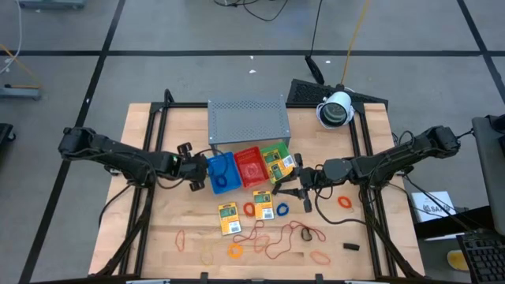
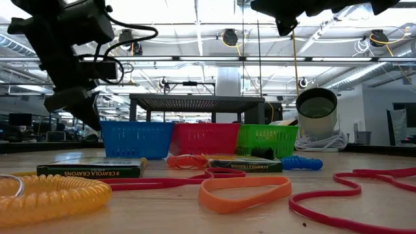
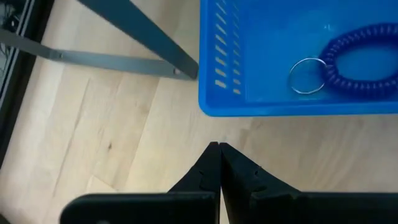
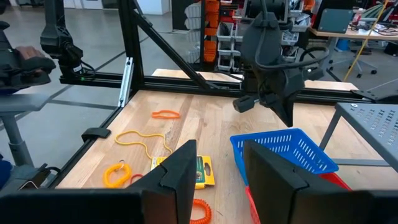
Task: Pick & Place Office Desk Supplies
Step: Adjust the blue bin
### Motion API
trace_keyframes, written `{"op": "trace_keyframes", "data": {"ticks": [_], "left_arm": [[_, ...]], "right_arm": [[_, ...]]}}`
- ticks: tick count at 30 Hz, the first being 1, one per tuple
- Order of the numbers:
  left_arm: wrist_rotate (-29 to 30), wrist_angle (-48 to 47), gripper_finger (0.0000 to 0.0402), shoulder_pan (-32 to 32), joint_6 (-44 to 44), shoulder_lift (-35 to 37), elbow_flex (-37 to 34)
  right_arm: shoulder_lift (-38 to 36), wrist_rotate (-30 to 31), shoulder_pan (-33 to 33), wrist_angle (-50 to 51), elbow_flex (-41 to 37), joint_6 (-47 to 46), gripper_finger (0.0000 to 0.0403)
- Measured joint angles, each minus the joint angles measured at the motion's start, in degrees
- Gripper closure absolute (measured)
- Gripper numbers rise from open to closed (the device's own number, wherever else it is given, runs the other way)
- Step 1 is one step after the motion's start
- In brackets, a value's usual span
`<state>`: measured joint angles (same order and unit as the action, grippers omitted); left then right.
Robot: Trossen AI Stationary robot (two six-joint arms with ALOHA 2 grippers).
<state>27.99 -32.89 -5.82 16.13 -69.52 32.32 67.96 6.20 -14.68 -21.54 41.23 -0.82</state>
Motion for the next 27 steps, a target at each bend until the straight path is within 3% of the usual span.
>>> {"op": "trace_keyframes", "data": {"ticks": [8,14,20,27], "left_arm": [[-2.99,8.38,0.0399,1.84,-7.56,0.02,0.01],[-3.89,4.11,0.0399,2.96,-5.36,0.04,0.02],[-8.42,6.94,0.0399,2.92,-6.0,0.04,0.02],[-9.29,8.45,0.0398,2.92,-6.92,0.04,0.02]], "right_arm": [[0.0,0.0,0.02,0.16,0.0,0.0,0.0277],[0.0,0.0,0.02,0.72,0.0,0.04,0.0277],[0.0,0.0,0.0,0.88,0.0,0.09,0.0277],[-0.01,2.64,0.01,0.89,0.0,-0.17,0.0277]]}}
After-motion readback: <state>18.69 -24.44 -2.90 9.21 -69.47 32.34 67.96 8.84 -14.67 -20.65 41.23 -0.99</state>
